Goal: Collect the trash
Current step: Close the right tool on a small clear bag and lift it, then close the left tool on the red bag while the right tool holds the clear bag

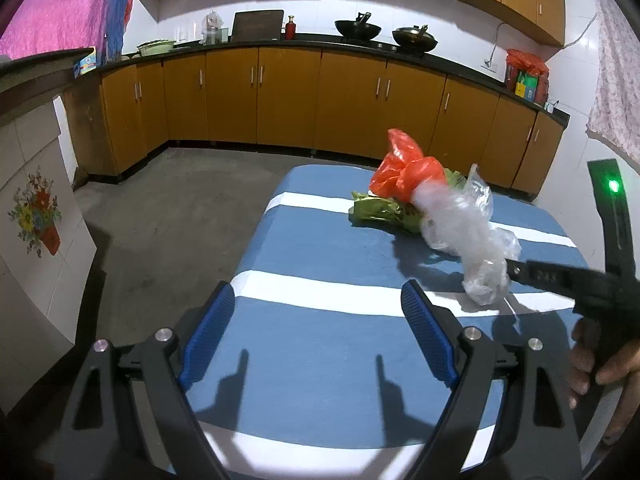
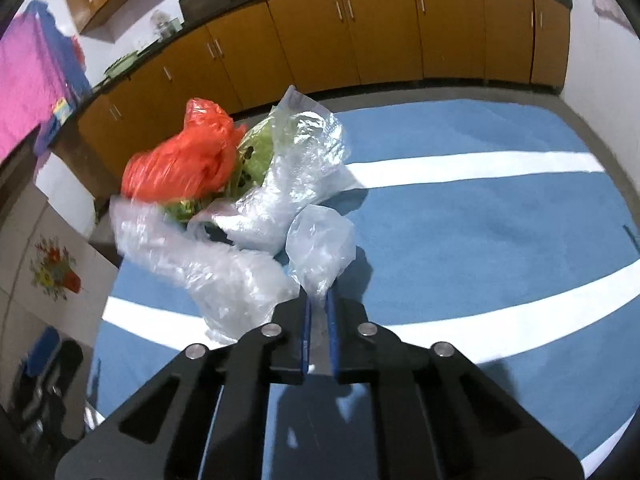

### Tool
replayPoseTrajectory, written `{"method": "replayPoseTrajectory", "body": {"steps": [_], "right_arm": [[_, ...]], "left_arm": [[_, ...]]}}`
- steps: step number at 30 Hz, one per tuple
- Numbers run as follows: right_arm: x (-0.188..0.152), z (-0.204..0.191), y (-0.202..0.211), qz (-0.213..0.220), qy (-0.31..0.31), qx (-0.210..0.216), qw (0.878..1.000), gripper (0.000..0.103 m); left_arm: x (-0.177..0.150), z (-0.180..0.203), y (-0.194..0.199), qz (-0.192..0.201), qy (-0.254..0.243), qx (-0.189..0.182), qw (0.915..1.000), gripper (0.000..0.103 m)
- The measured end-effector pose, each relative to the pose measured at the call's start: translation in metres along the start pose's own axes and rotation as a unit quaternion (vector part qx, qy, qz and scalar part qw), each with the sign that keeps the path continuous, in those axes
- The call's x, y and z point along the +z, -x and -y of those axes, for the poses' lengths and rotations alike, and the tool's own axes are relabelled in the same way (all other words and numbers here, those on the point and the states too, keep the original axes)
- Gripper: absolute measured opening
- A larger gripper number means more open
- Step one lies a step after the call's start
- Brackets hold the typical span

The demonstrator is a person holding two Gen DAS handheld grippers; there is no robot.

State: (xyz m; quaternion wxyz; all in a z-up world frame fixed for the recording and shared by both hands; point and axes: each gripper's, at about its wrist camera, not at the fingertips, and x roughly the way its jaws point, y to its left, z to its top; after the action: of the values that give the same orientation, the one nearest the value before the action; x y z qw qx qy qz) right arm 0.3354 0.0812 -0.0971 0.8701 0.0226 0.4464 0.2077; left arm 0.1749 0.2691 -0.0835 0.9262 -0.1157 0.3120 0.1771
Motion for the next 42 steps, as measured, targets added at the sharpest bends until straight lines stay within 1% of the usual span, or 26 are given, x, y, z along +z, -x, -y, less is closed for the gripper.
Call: {"method": "replayPoseTrajectory", "body": {"steps": [6,9,13,15,18,21,23,26,29,32,35,36,37,38,41,42], "right_arm": [[-0.014,0.013,0.021,0.016,0.011,-0.015,1.0,0.005],[-0.021,0.028,0.035,0.026,0.026,-0.034,0.999,0.005],[-0.035,0.06,0.055,0.041,0.024,-0.079,0.996,0.005],[-0.038,0.074,0.063,0.046,0.014,-0.094,0.994,0.005],[-0.041,0.093,0.073,0.05,-0.004,-0.104,0.993,0.005],[-0.043,0.108,0.081,0.056,-0.006,-0.111,0.992,0.005],[-0.043,0.115,0.084,0.06,-0.006,-0.112,0.992,0.005],[-0.043,0.123,0.086,0.063,-0.016,-0.108,0.992,0.005],[-0.042,0.132,0.088,0.064,-0.028,-0.102,0.992,0.005],[-0.041,0.137,0.088,0.064,-0.034,-0.097,0.993,0.005],[-0.043,0.142,0.089,0.062,-0.036,-0.096,0.993,0.005],[-0.044,0.143,0.09,0.062,-0.037,-0.096,0.993,0.005],[-0.045,0.144,0.09,0.063,-0.039,-0.096,0.993,0.005],[-0.045,0.146,0.091,0.063,-0.041,-0.096,0.993,0.005],[-0.047,0.149,0.093,0.061,-0.048,-0.093,0.993,0.005],[-0.048,0.149,0.093,0.06,-0.05,-0.093,0.993,0.005]], "left_arm": [[0.003,0.006,0.0,0.001,-0.006,-0.007,1.0,0.083],[0.006,0.012,0.0,0.005,-0.011,-0.012,0.9999,0.083],[0.016,0.024,-0.004,0.011,-0.016,-0.023,0.9996,0.083],[0.028,0.032,-0.009,0.017,-0.017,-0.029,0.9993,0.083],[0.048,0.044,-0.018,0.028,-0.018,-0.037,0.9988,0.083],[0.078,0.056,-0.04,0.033,-0.026,-0.038,0.9984,0.087],[0.091,0.061,-0.056,0.027,-0.031,-0.036,0.9985,0.087],[0.105,0.074,-0.085,0.005,-0.048,-0.029,0.9984,0.087],[0.107,0.085,-0.111,-0.021,-0.069,-0.02,0.9972,0.087],[0.105,0.089,-0.131,-0.046,-0.067,-0.022,0.9965,0.085],[0.103,0.093,-0.144,-0.068,-0.073,-0.032,0.9945,0.067],[0.102,0.094,-0.146,-0.073,-0.075,-0.035,0.9939,0.054],[0.101,0.095,-0.148,-0.078,-0.076,-0.041,0.9932,0.044],[0.1,0.095,-0.147,-0.079,-0.075,-0.044,0.993,0.043],[0.101,0.091,-0.141,-0.067,-0.072,-0.055,0.9937,0.031],[0.1,0.09,-0.137,-0.062,-0.075,-0.056,0.9936,0.03]]}}
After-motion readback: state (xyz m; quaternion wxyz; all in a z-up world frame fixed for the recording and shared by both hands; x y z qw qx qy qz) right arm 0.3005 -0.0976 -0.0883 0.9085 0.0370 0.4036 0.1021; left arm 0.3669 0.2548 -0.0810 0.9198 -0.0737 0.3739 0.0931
